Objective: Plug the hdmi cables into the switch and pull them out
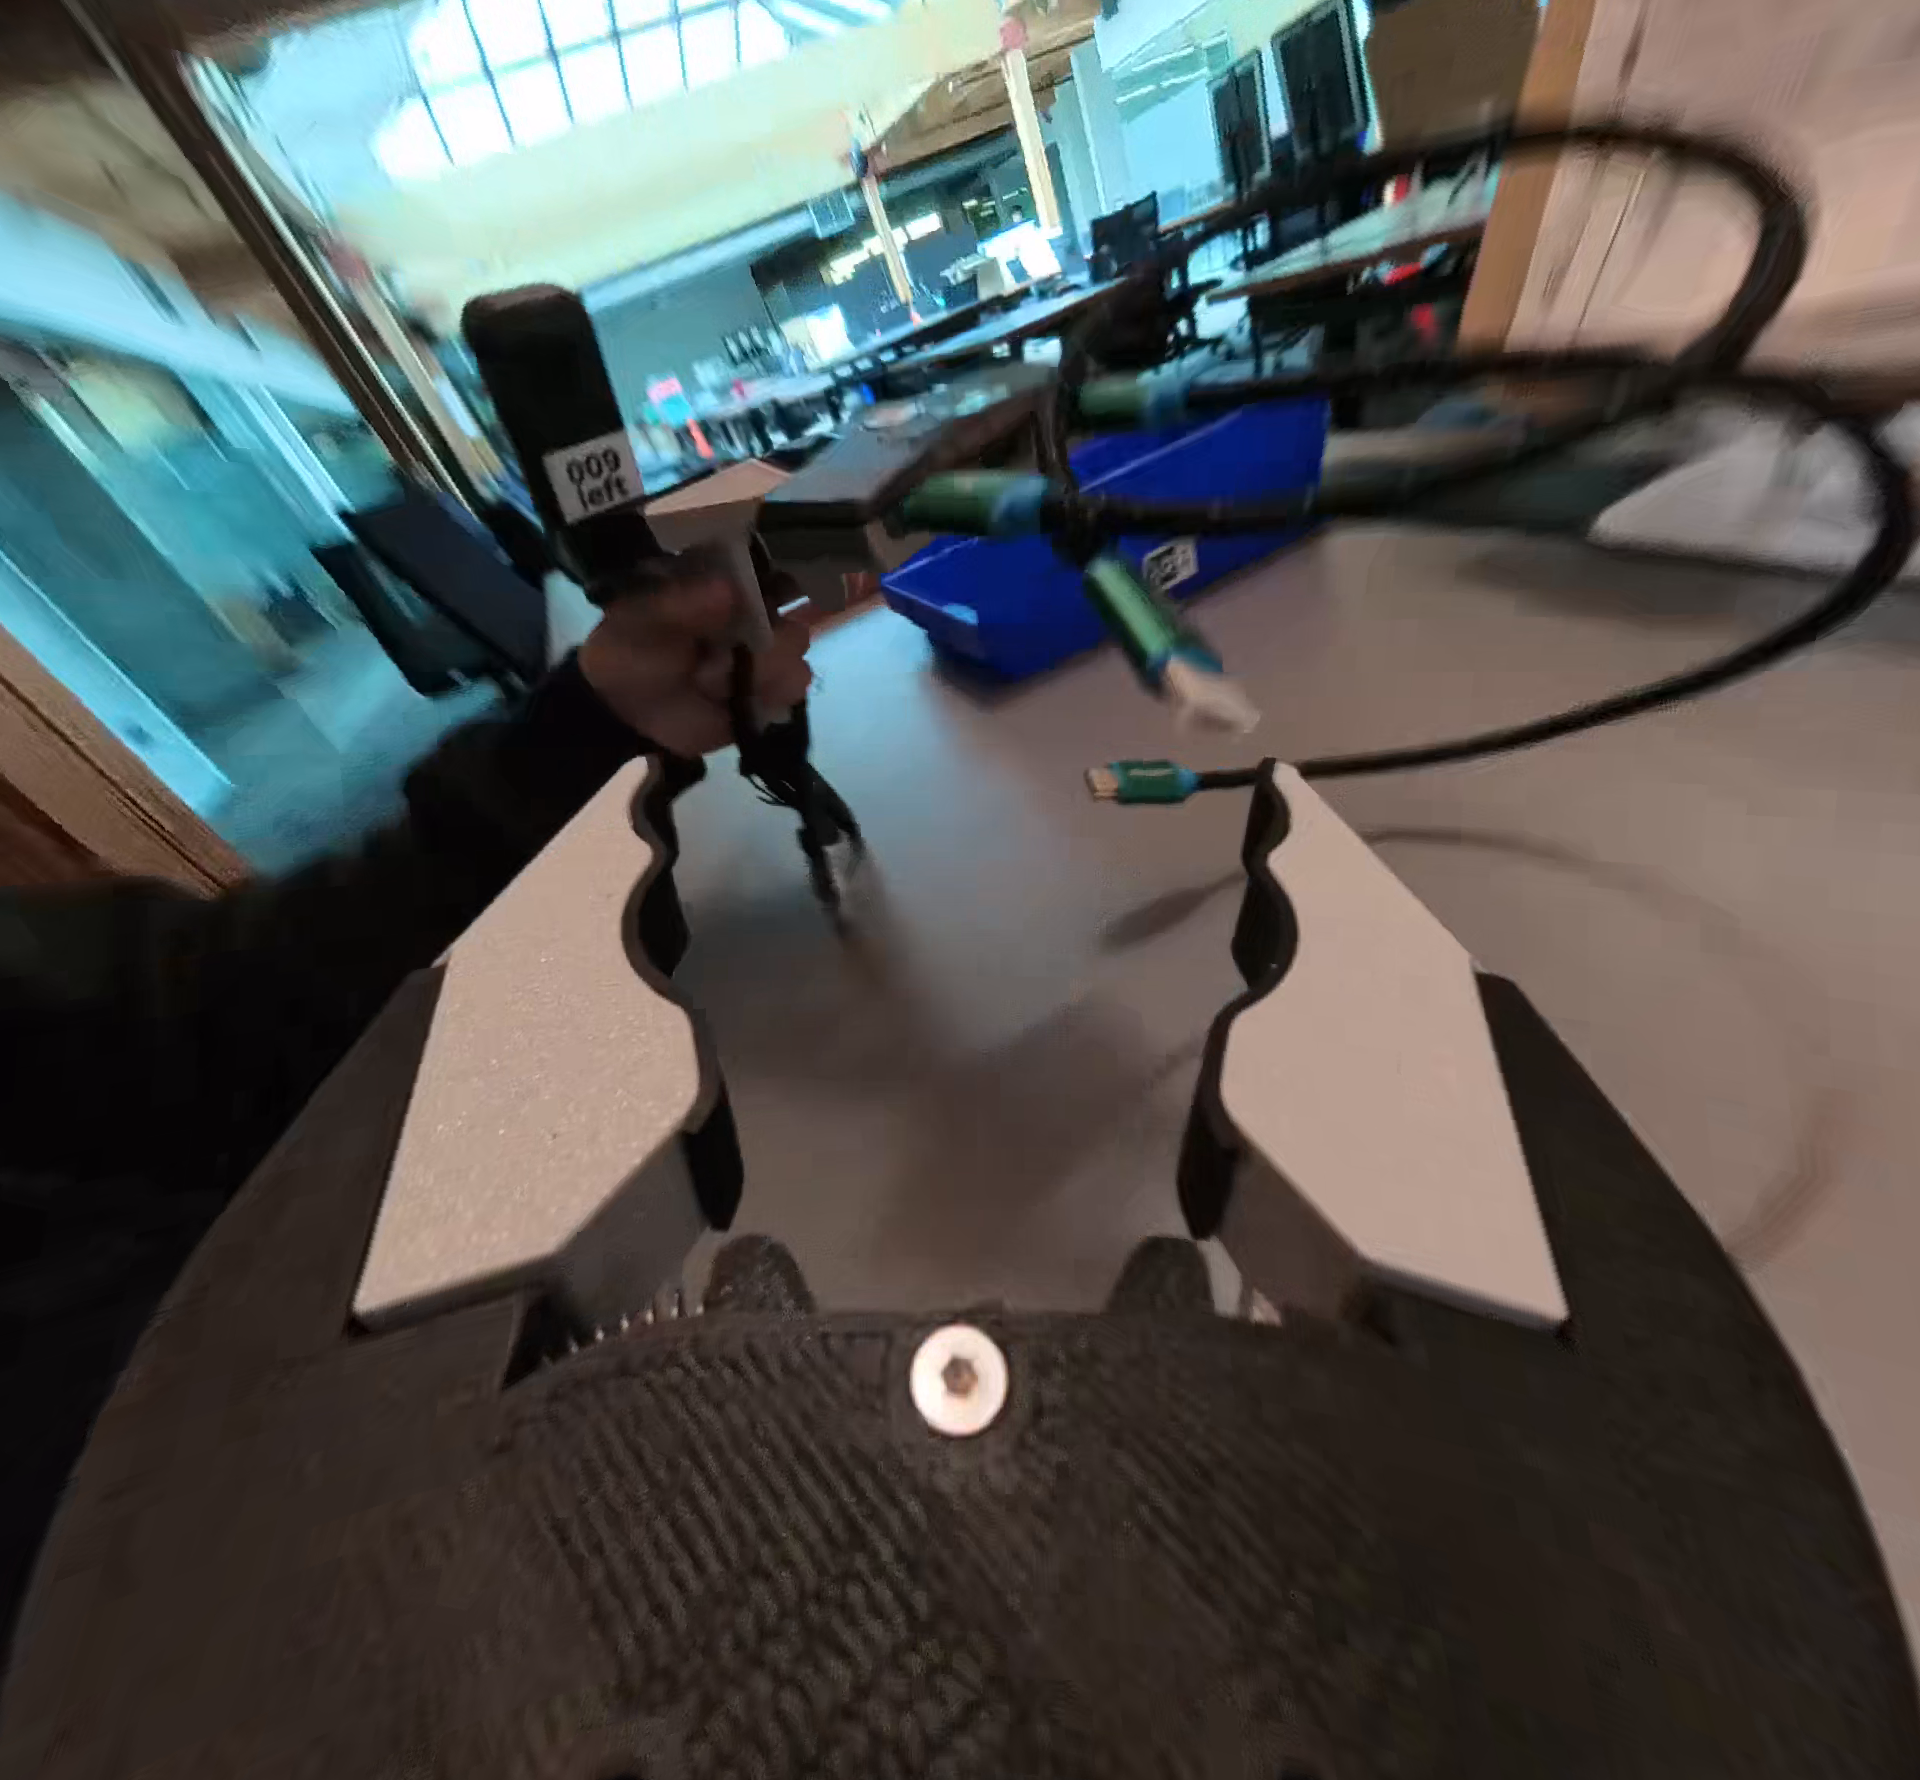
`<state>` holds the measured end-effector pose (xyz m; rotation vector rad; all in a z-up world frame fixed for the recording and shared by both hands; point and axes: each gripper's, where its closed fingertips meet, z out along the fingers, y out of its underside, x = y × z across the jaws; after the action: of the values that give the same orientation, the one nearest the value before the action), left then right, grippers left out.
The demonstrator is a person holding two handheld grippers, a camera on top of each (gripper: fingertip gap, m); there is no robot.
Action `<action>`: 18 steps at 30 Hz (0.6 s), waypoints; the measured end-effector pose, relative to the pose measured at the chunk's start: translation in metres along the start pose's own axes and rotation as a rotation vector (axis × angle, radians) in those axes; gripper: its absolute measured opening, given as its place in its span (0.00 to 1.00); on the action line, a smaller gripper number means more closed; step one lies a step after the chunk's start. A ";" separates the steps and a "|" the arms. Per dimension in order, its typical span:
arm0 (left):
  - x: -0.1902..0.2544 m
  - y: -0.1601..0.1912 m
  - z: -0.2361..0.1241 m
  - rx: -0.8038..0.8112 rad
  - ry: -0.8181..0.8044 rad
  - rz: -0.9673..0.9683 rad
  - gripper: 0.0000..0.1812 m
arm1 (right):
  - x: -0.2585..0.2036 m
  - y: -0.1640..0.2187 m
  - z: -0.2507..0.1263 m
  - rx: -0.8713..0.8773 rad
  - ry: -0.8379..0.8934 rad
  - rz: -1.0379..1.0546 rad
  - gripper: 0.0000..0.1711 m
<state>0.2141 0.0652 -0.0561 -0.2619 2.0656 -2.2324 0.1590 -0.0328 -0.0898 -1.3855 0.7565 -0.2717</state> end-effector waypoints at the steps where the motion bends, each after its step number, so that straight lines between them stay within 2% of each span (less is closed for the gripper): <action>1: 0.001 -0.001 -0.001 0.003 0.014 -0.002 0.10 | -0.005 -0.013 -0.009 -0.002 -0.002 -0.096 0.59; 4: 0.007 -0.001 0.001 -0.003 0.060 0.013 0.10 | -0.031 -0.053 -0.026 -0.014 -0.068 -0.306 0.47; 7: 0.012 0.002 0.005 -0.030 0.090 0.020 0.10 | -0.052 -0.070 -0.029 -0.152 -0.131 -0.479 0.39; 10: 0.018 0.005 0.009 -0.050 0.121 0.024 0.10 | -0.044 -0.058 -0.018 -0.383 -0.130 -0.629 0.35; 13: 0.024 0.007 0.013 -0.064 0.143 0.021 0.10 | -0.028 -0.030 -0.007 -0.583 -0.187 -0.664 0.32; 16: 0.028 0.009 0.014 -0.078 0.160 0.036 0.10 | -0.029 -0.013 0.004 -0.615 -0.277 -0.639 0.23; 18: 0.030 0.009 0.013 -0.079 0.168 0.041 0.10 | -0.026 -0.006 0.010 -0.627 -0.283 -0.630 0.22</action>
<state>0.1864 0.0460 -0.0622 -0.0368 2.2226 -2.2222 0.1469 -0.0110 -0.0756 -2.1946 0.1393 -0.3303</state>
